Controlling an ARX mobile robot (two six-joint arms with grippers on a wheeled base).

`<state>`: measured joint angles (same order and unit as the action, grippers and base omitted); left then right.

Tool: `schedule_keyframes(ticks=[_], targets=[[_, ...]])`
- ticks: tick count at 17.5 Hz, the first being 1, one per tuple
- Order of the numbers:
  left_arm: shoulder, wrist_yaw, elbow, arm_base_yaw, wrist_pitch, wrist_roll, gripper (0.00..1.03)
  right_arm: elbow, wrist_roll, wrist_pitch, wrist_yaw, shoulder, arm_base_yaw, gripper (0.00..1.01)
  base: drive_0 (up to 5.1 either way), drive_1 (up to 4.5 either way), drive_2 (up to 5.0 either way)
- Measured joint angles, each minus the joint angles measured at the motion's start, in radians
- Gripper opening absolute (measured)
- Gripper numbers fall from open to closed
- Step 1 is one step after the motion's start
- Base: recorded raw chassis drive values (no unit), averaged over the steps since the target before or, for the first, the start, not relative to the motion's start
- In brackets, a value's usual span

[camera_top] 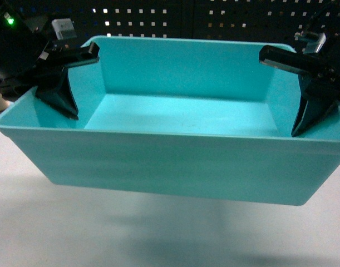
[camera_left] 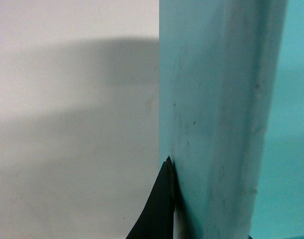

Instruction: Stack blue boxes stably on right

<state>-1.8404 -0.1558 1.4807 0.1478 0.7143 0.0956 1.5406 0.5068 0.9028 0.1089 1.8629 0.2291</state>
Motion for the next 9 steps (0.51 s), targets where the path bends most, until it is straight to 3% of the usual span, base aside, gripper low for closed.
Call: schedule_keyframes(ticks=[9], targets=[[0.043,0.004,-0.04,0.007,-0.011,0.006,0.02,0.003,-0.002,0.022,0.003,-0.013,0.0,0.02,0.0,0.0,0.0]])
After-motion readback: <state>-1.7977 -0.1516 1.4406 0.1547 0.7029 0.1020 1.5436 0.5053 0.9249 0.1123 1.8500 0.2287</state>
